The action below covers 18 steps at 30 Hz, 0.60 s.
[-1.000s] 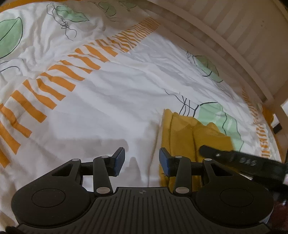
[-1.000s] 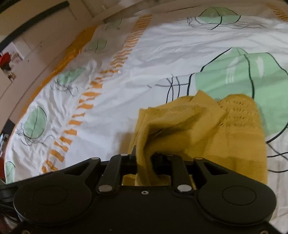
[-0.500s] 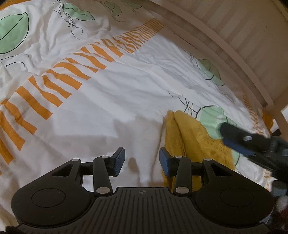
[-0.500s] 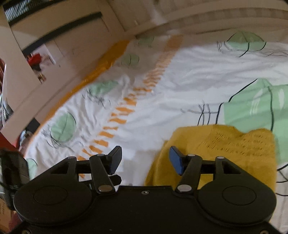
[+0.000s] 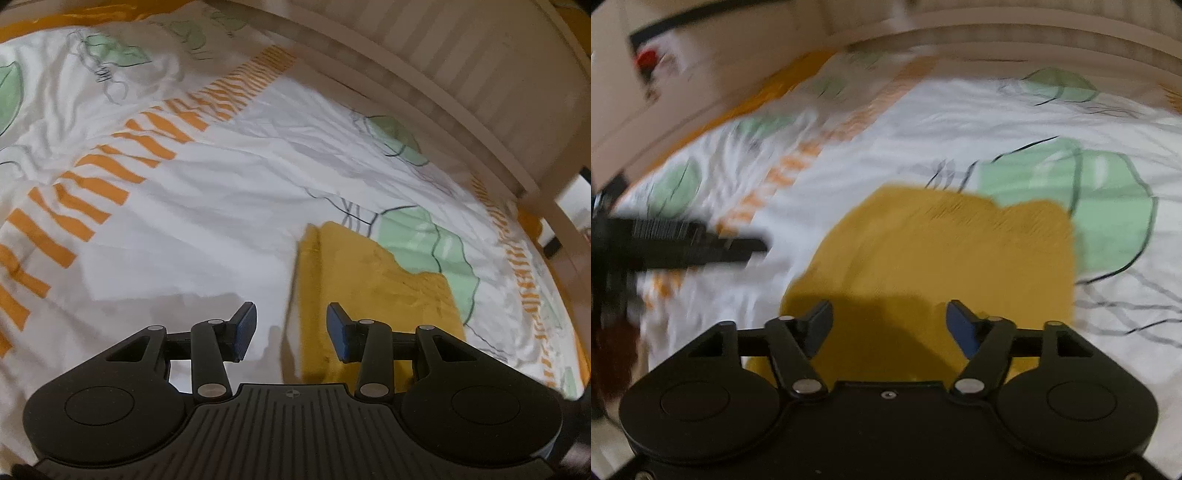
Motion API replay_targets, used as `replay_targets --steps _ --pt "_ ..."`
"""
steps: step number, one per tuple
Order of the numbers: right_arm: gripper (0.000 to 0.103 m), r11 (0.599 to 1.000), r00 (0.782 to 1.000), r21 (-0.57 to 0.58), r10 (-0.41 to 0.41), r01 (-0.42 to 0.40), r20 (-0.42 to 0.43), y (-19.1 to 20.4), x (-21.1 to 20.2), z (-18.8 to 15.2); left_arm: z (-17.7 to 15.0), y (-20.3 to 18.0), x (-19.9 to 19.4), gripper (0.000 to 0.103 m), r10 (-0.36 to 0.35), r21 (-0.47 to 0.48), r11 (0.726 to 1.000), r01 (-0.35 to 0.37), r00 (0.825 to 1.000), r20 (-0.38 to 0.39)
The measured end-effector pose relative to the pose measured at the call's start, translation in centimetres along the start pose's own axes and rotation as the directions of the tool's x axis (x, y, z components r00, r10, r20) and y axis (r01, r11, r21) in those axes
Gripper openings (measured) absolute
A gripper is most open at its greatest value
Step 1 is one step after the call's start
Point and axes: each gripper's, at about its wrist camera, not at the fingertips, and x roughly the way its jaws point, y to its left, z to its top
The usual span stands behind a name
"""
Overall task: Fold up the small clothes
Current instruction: 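Fold the held edge across the sweater and open the right tool, then move the left tool down to the folded sweater's side edge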
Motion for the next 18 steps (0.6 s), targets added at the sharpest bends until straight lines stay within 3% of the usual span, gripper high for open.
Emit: replay_targets --steps 3,5,10,14,18 --pt "0.079 0.998 0.998 -0.049 0.039 -0.042 -0.052 1.8 1.2 -2.3 -0.4 -0.9 0.2 0.041 -0.017 0.044 0.999 0.017 1.0 -0.003" --pt "0.086 0.996 0.998 -0.075 0.052 -0.055 -0.044 2.7 1.3 -3.4 -0.7 -1.6 0.4 0.041 -0.029 0.083 0.996 0.03 1.0 -0.008" --pt "0.089 0.99 0.993 -0.082 0.115 -0.116 -0.016 2.5 0.0 -3.7 -1.5 -3.2 1.1 0.041 -0.054 0.155 0.986 0.06 0.998 -0.038" --pt "0.092 0.991 0.993 -0.079 0.108 -0.104 0.05 0.9 -1.2 -3.2 -1.9 -3.9 1.5 0.041 -0.08 0.178 0.98 0.089 0.995 -0.053" --pt "0.096 0.997 0.993 -0.036 0.068 -0.065 0.092 -1.5 -1.8 -2.2 -1.9 -3.6 1.8 0.041 -0.053 0.166 0.984 0.062 0.997 -0.055"
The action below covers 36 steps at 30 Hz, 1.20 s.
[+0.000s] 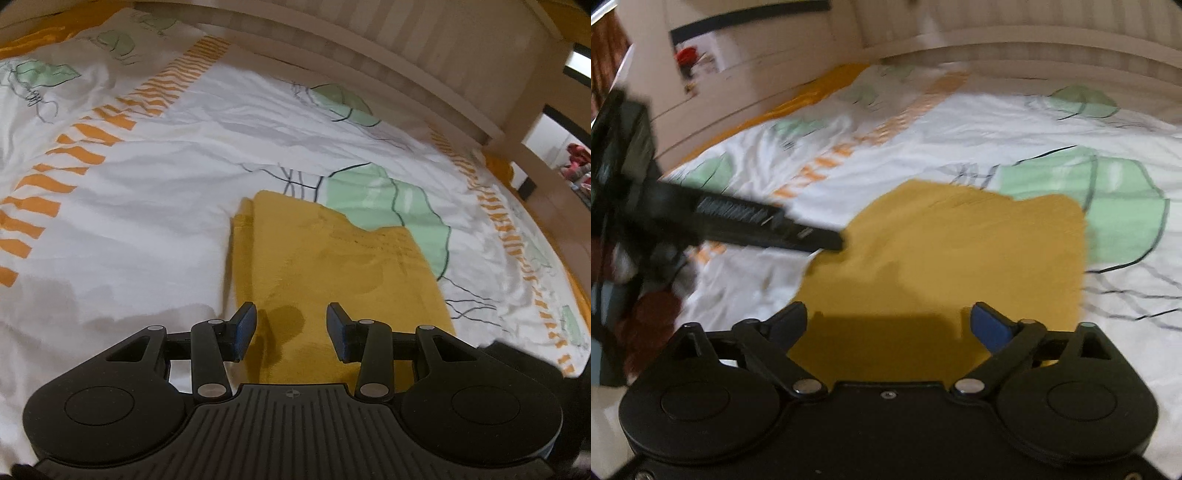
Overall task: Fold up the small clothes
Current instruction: 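Move the left tool down to the folded sweater's side edge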
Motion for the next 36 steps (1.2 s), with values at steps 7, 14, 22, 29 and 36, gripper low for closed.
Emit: replay_targets --steps 7,14,22,29,36 --pt "0.1 0.999 0.996 -0.008 -0.044 0.045 0.082 -3.0 0.9 3.4 -0.1 0.3 0.7 0.041 0.012 -0.023 1.0 -0.013 0.999 -0.042" --pt "0.102 0.997 0.997 0.04 0.057 -0.059 0.053 -5.3 5.2 6.0 -0.4 0.0 1.0 0.041 0.012 0.0 1.0 -0.012 0.998 -0.068" --pt "0.102 0.984 0.999 0.174 -0.021 0.029 -0.045 -9.4 9.3 5.4 -0.6 -0.1 1.7 0.041 0.016 0.005 1.0 -0.015 0.994 -0.11" --pt "0.102 0.986 0.999 0.162 -0.032 0.035 -0.021 -8.9 8.8 5.5 -1.0 -0.4 1.8 0.041 0.019 0.025 1.0 -0.016 0.992 -0.121" --pt "0.102 0.961 0.997 0.275 -0.036 0.014 0.073 -10.9 4.1 4.7 -1.2 0.3 1.5 0.041 -0.004 0.001 1.0 0.004 0.993 -0.118"
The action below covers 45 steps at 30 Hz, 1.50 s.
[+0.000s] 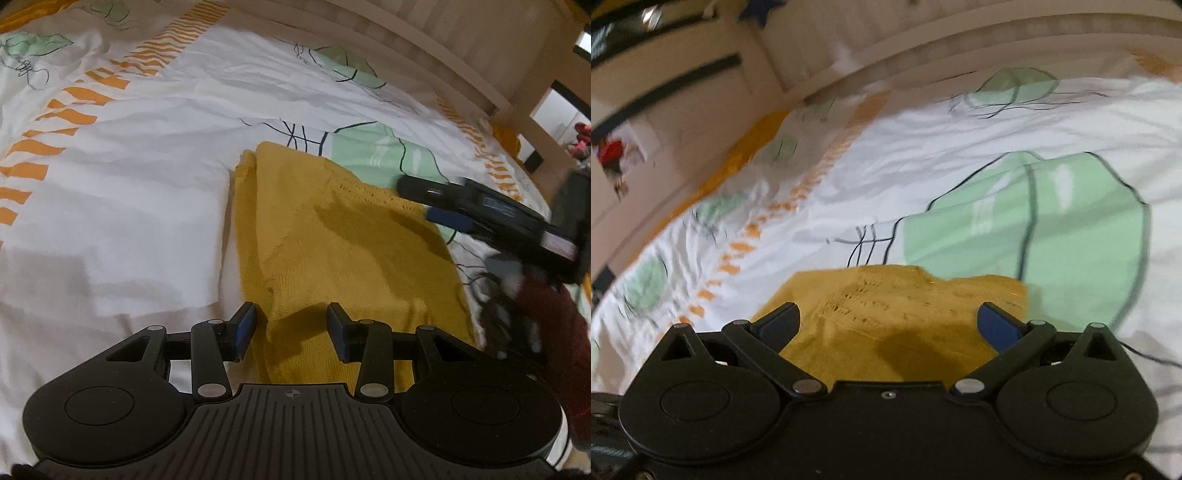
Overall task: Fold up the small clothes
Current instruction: 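Move the left tool down to the folded sweater's side edge, then close the left tool on the sweater edge and fold it over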
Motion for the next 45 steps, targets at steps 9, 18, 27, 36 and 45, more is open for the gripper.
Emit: replay_targets --steps 9,18,27,36,45 --pt "0.103 0.996 0.998 0.084 0.018 -0.013 -0.057 -2.7 -4.6 -2.0 -1.1 1.7 -0.6 0.045 -0.039 -0.09 0.995 0.042 0.999 0.029" --pt "0.103 0.986 0.995 0.154 0.077 -0.065 -0.067 -4.1 -6.2 -3.3 -3.2 1.4 -1.1 0.051 -0.076 -0.141 0.987 0.072 0.997 -0.024" --pt "0.103 0.971 0.985 0.206 0.147 -0.125 -0.092 -5.4 -4.0 -3.4 -2.4 -0.2 1.9 0.075 -0.177 -0.13 0.977 0.169 0.983 -0.056" --pt "0.103 0.96 0.974 0.213 0.204 -0.18 -0.095 -5.6 -0.3 -2.0 -1.0 -0.8 4.4 0.078 -0.256 -0.113 0.962 0.249 0.965 -0.057" --pt "0.103 0.945 0.959 0.237 0.258 -0.226 -0.114 -5.7 2.5 -0.4 -1.6 -1.5 4.3 0.083 -0.307 -0.103 0.949 0.3 0.95 -0.059"
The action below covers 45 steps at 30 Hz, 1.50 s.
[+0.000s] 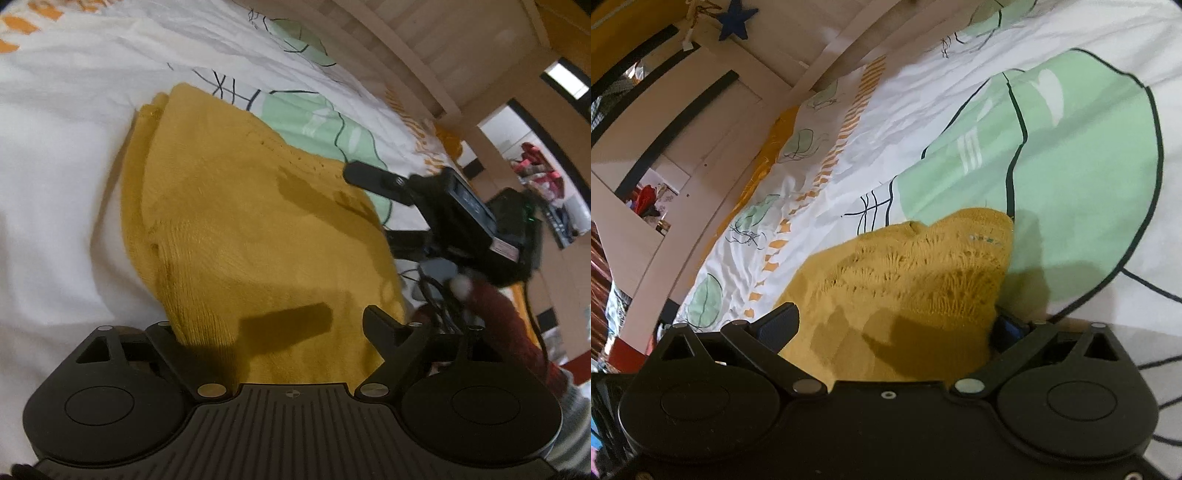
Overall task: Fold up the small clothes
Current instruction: 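Close the left tool on the sweater edge and fold it over, then open the left tool and withdraw it above the folded sweater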
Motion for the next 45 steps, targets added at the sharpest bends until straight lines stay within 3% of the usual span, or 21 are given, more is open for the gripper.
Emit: replay_targets --steps 4,7,9,11,13,20,23,31,33,36,38,40,45 --pt "0.103 0.999 0.999 -0.023 0.032 -0.033 -0.025 -0.1 -0.5 -0.2 -0.5 0.8 -1.1 0.076 -0.045 -0.076 0.996 0.045 0.999 0.009" --pt "0.103 0.998 0.999 -0.044 0.033 -0.035 -0.033 0.0 -0.8 -0.5 -0.7 1.7 -1.7 0.052 -0.056 -0.147 0.987 0.059 0.998 0.023" --pt "0.097 0.999 0.999 -0.042 0.024 -0.025 -0.029 0.1 -0.9 -0.5 -0.6 2.5 -1.5 0.015 -0.064 -0.181 0.981 0.064 0.998 0.003" --pt "0.039 0.999 0.999 -0.038 0.01 -0.011 -0.04 0.4 -0.8 -0.5 -0.6 3.0 -0.7 0.014 -0.089 -0.214 0.974 0.081 0.996 -0.028" --pt "0.04 0.998 0.999 -0.056 -0.035 0.033 -0.04 1.0 -1.1 -0.6 -0.5 2.8 -0.5 0.014 -0.103 -0.211 0.973 0.092 0.994 -0.042" --pt "0.04 0.997 0.997 -0.036 -0.073 0.073 -0.01 3.0 -4.8 -2.5 -1.4 1.0 -2.1 0.013 -0.201 -0.234 0.956 0.176 0.976 -0.086" --pt "0.04 0.995 0.995 -0.027 -0.096 0.096 -0.03 3.7 -7.4 -4.5 -3.4 -0.4 -3.1 0.013 -0.25 -0.243 0.946 0.216 0.961 -0.119" --pt "0.043 0.989 0.984 0.026 -0.14 0.144 -0.114 4.8 -15.3 -11.5 -10.6 -5.8 -5.6 0.013 -0.288 -0.195 0.949 0.248 0.932 -0.22" --pt "0.045 0.987 0.98 0.019 -0.159 0.162 -0.117 4.7 -16.5 -13.0 -12.4 -6.9 -6.0 0.014 -0.259 -0.164 0.96 0.225 0.939 -0.228" --pt "0.056 0.966 0.964 -0.023 -0.257 0.256 -0.072 4.3 -17.6 -14.3 -14.6 -8.3 -6.4 0.015 -0.084 -0.055 0.996 0.075 0.979 -0.187" --pt "0.059 0.953 0.953 -0.027 -0.301 0.301 -0.029 4.0 -18.3 -14.8 -15.9 -9.1 -6.6 0.022 0.053 0.033 0.998 -0.049 0.991 -0.122" --pt "0.061 0.95 0.95 -0.018 -0.313 0.313 0.009 3.7 -18.8 -15.1 -17.1 -9.6 -6.8 0.023 0.156 0.096 0.984 -0.149 0.985 -0.069" --pt "0.068 0.916 0.921 -0.099 -0.384 0.389 0.074 5.2 -19.1 -15.8 -18.8 -10.7 -7.8 0.024 0.229 0.134 0.964 -0.227 0.973 0.002"
